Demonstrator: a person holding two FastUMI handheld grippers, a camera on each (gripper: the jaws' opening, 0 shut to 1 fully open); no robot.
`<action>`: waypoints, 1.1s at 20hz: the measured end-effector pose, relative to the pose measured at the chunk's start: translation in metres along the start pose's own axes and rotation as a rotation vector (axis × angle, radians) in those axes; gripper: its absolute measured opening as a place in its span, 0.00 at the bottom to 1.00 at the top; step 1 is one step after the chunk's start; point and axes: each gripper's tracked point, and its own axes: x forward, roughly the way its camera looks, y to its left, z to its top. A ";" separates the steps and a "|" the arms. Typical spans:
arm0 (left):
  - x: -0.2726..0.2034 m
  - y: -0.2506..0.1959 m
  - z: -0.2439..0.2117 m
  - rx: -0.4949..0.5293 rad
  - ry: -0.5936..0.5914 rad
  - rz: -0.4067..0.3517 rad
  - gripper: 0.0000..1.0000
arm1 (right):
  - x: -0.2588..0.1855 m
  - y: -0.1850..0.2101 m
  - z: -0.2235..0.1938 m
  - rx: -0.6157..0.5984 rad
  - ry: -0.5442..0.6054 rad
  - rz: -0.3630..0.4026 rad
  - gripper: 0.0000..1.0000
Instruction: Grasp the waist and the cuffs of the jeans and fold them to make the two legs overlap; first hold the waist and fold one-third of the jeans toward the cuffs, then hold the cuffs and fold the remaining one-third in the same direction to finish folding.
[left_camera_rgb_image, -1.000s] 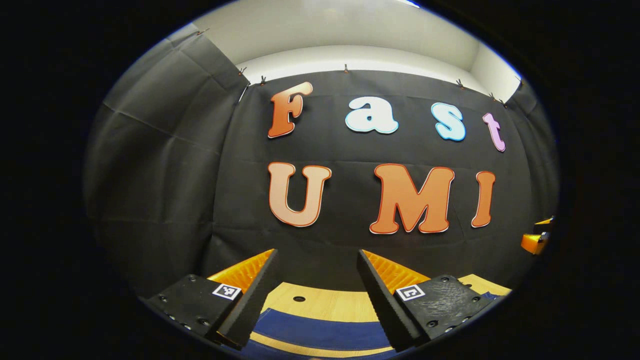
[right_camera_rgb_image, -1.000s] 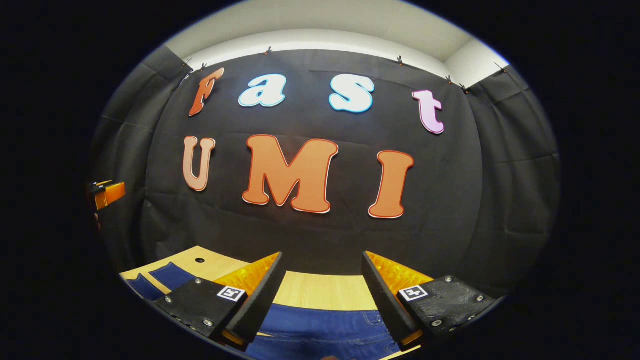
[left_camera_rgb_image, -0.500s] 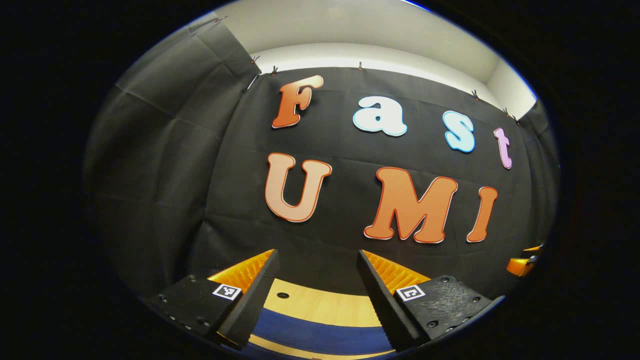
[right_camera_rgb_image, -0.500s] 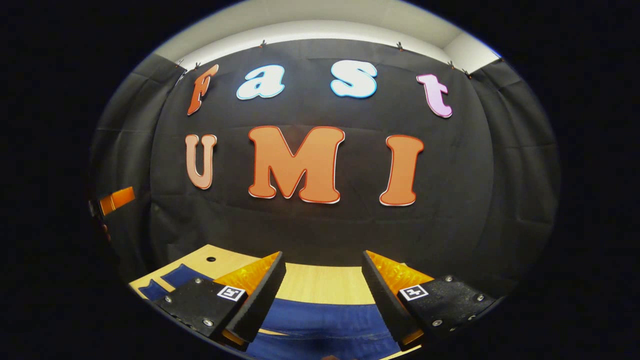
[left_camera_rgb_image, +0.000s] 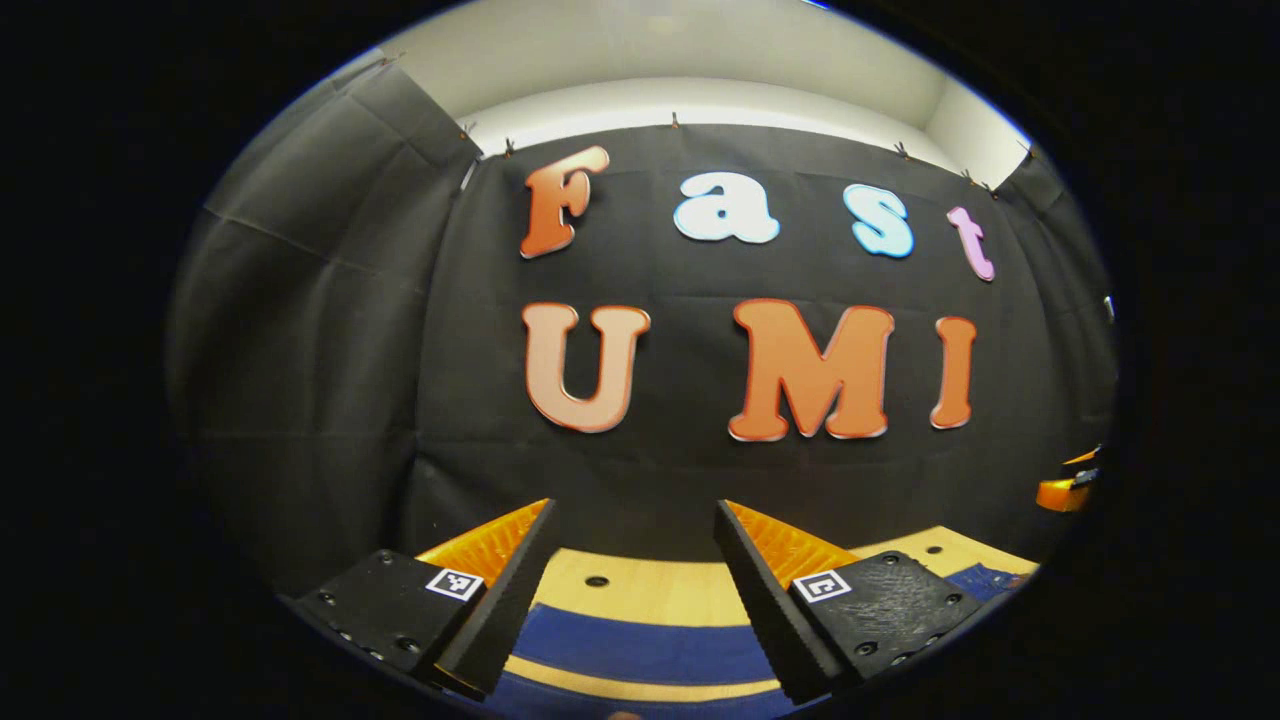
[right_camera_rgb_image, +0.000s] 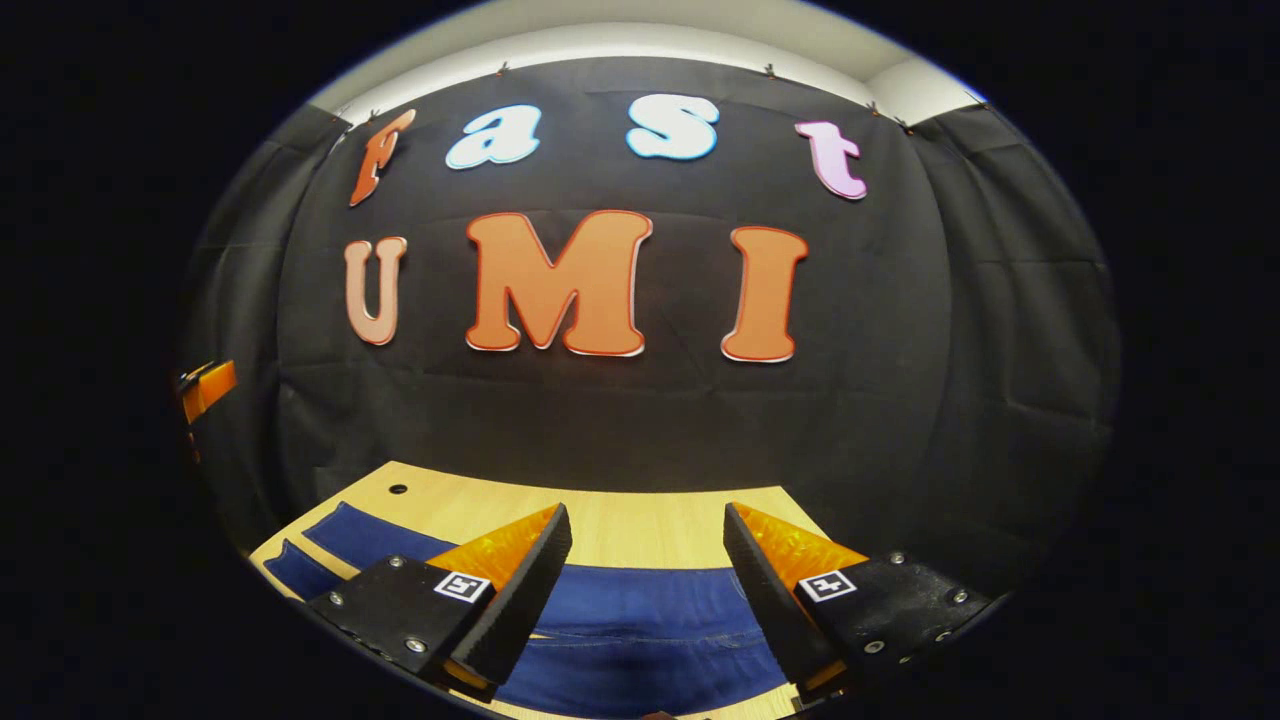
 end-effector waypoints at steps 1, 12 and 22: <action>-0.003 0.007 -0.007 -0.005 0.020 0.009 0.94 | -0.003 -0.006 -0.001 0.007 0.001 -0.011 0.96; -0.027 0.087 -0.126 -0.192 0.332 0.088 0.97 | -0.020 -0.068 -0.048 0.128 0.147 -0.168 0.96; -0.087 0.132 -0.256 -0.595 0.687 0.368 0.97 | 0.004 -0.121 -0.163 0.385 0.474 -0.088 1.00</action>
